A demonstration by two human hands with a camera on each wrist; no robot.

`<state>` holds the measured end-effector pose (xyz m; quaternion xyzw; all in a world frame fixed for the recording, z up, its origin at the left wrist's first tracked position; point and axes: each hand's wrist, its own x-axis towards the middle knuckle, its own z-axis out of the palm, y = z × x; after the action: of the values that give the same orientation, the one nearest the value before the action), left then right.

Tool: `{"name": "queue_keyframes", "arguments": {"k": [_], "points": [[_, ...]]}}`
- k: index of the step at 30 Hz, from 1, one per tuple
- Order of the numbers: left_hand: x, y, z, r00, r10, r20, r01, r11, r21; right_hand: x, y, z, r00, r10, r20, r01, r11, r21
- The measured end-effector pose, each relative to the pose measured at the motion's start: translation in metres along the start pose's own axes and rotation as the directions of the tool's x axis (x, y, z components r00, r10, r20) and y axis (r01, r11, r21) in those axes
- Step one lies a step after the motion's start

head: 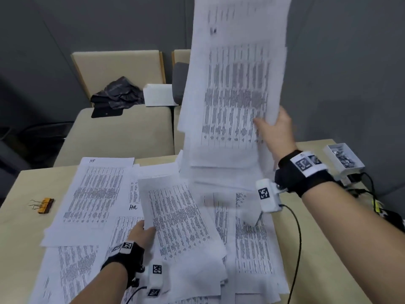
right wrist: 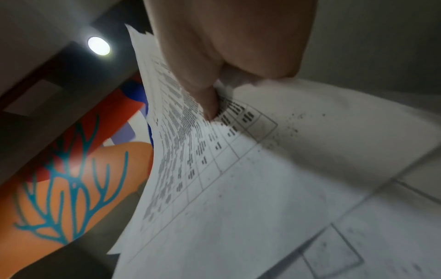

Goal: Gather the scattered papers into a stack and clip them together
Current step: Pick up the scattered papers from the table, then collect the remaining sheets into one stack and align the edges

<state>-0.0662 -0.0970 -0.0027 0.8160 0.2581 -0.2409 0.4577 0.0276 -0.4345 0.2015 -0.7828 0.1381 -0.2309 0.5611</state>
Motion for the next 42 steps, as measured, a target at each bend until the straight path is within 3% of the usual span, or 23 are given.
{"name": "queue_keyframes", "arguments": {"k": [3,6,8,11,14,18,23,26,28,29,31,33,37,39,42], "points": [[0.003,0.000,-0.003,0.998,-0.049,0.025,0.050,0.998,-0.040,-0.033,0.041,0.020,0.963,0.218,0.158,-0.207,0.975,-0.081],[0.008,-0.002,-0.005,0.973,-0.144,0.182,0.206,0.894,-0.397,-0.078,0.092,0.041,0.852,0.409,0.327,-0.377,0.912,-0.161],[0.016,-0.004,-0.006,0.964,-0.148,0.221,0.240,0.841,-0.485,-0.103,0.124,0.054,0.763,0.519,0.385,-0.446,0.854,-0.268],[0.026,-0.006,-0.010,0.946,-0.170,0.276,0.286,0.839,-0.464,-0.127,0.151,0.068,0.650,0.637,0.414,-0.475,0.766,-0.433],[0.018,0.006,-0.014,0.933,-0.134,0.335,0.238,0.926,-0.292,-0.138,0.165,0.075,0.579,0.697,0.422,-0.424,0.701,-0.574],[0.032,0.000,-0.011,0.968,-0.066,0.241,0.122,0.967,-0.226,-0.142,0.172,0.076,0.518,0.752,0.409,-0.377,0.629,-0.679],[0.035,-0.003,-0.007,0.976,-0.071,0.207,0.111,0.975,-0.191,-0.144,0.183,0.072,0.482,0.791,0.377,-0.421,0.586,-0.692],[0.034,-0.003,0.001,0.969,-0.038,0.243,0.085,0.979,-0.186,-0.148,0.208,0.078,0.531,0.761,0.372,-0.458,0.628,-0.630],[0.032,-0.002,0.005,0.967,0.000,0.256,0.039,0.989,-0.146,-0.154,0.266,0.084,0.540,0.743,0.397,-0.467,0.656,-0.593],[0.032,-0.002,0.006,0.973,0.029,0.229,-0.008,0.996,-0.088,-0.156,0.264,0.086,0.540,0.736,0.410,-0.455,0.664,-0.593],[0.030,0.003,0.006,0.975,0.124,0.187,-0.124,0.992,-0.012,-0.153,0.246,0.084,0.520,0.741,0.425,-0.484,0.666,-0.568],[0.027,0.012,0.000,0.963,0.212,0.167,-0.218,0.976,0.016,-0.150,0.188,0.082,0.531,0.755,0.385,-0.527,0.650,-0.547],[0.013,0.036,-0.022,0.931,0.327,0.162,-0.321,0.945,-0.061,-0.137,0.150,0.079,0.561,0.706,0.431,-0.681,0.690,-0.245],[0.006,0.048,-0.034,0.912,0.381,0.150,-0.362,0.921,-0.143,-0.131,0.133,0.081,0.587,0.663,0.465,-0.719,0.691,-0.078],[-0.001,0.066,-0.051,0.893,0.440,0.091,-0.413,0.884,-0.220,-0.115,0.102,0.086,0.661,0.581,0.476,-0.671,0.741,0.027]]}}
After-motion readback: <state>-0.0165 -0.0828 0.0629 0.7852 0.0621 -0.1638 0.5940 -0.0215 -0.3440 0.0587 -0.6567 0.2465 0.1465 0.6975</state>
